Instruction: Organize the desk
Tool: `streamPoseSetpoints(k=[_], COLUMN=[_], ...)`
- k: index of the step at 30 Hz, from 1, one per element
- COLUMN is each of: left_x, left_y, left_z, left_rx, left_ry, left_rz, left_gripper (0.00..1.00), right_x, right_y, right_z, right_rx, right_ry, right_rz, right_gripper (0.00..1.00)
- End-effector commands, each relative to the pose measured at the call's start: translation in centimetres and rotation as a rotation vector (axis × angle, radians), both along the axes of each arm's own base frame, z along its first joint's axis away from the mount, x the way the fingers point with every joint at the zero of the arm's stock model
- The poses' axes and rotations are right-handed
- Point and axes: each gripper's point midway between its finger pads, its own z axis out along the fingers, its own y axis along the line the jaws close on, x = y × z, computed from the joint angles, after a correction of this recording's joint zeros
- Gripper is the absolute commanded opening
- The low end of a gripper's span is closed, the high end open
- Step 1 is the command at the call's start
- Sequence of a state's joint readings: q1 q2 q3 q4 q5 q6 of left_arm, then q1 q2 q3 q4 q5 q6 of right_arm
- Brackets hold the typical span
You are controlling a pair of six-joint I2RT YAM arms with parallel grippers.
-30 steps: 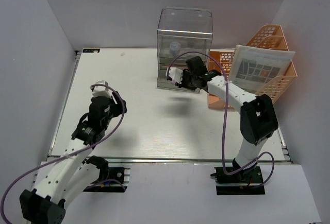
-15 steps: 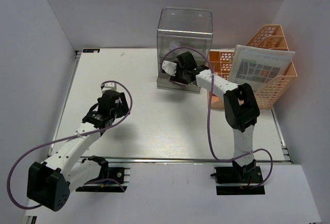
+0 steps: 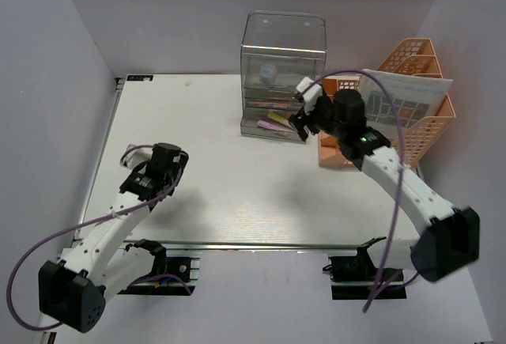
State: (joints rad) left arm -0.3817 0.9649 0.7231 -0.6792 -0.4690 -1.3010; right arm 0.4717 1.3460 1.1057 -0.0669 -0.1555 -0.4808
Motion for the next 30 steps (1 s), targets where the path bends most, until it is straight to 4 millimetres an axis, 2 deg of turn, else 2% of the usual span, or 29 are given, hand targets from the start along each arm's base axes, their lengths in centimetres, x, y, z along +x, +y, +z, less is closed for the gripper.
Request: streamPoseSetpoints(k=[1,2,3,4,5,6,7,8,9,11,15,16,20,21,26,30], left_x=[0.0,-0.4,-0.4,-0.3,-0.6,-0.5,-0.5,-1.0,-0.7,-0.6,0.5,1.1,2.3,2.3,1.8,1.3], left_y=[3.2,3.9,4.5,4.7,4.8,5.0,5.0,5.1,5.4,5.7,5.9,5.8,4.8,4.2,4.0,3.7], left_z=[1.7,0.9,0.8,0.6,-0.2,-0.4,-1.2,-1.9,-1.7,-2.6,-2.7,-2.1,-2.6,-3.0,-5.2,-5.5], left_rx=[-0.227,-0.234,-0.251,-0.288,-0.300,-0.301,-0.294,-0.287,-0.291,-0.255,-0.219,-0.235,-0.287,-0.318,-0.394,-0.390], left_ry=[-0.175,-0.181,-0.200,-0.211,-0.189,-0.183,-0.155,-0.113,-0.116,-0.074,-0.010,-0.011,0.047,0.075,0.191,0.287], left_rz=[0.425,0.479,0.527,0.583,0.613,0.635,0.666,0.690,0.720,0.752,0.804,0.816,0.833,0.837,0.942,0.967], left_gripper=[0.84,0.83,0.80,0.79,0.78,0.77,0.77,0.77,0.77,0.77,0.80,0.81,0.82,0.83,0.85,0.87], right_x=[-4.1,-5.8,-6.6,-8.2,-8.8,-9.4,-10.4,-10.3,-10.1,-10.2,-9.6,-9.6,-9.8,-9.8,-9.6,-9.6], right_y=[2.5,2.4,2.5,2.7,2.6,2.5,2.1,1.9,1.3,0.5,-1.0,-1.3,-1.7,-1.7,-2.4,-2.7], right_z=[4.3,3.3,3.2,3.2,2.9,2.8,1.9,2.1,1.8,1.5,1.8,2.0,1.1,1.1,0.5,0.5], right_rx=[0.249,0.250,0.261,0.278,0.296,0.311,0.319,0.332,0.329,0.324,0.313,0.317,0.323,0.324,0.321,0.325], right_ry=[0.033,0.132,0.172,0.204,0.230,0.231,0.224,0.179,0.156,0.112,0.057,0.043,0.048,0.045,0.046,0.041], right_rz=[0.184,0.205,0.224,0.273,0.280,0.294,0.296,0.297,0.268,0.244,0.190,0.185,0.176,0.177,0.160,0.157], right_gripper=[0.78,0.50,0.35,0.25,0.14,0.11,0.11,0.13,0.13,0.13,0.13,0.13,0.13,0.13,0.12,0.12])
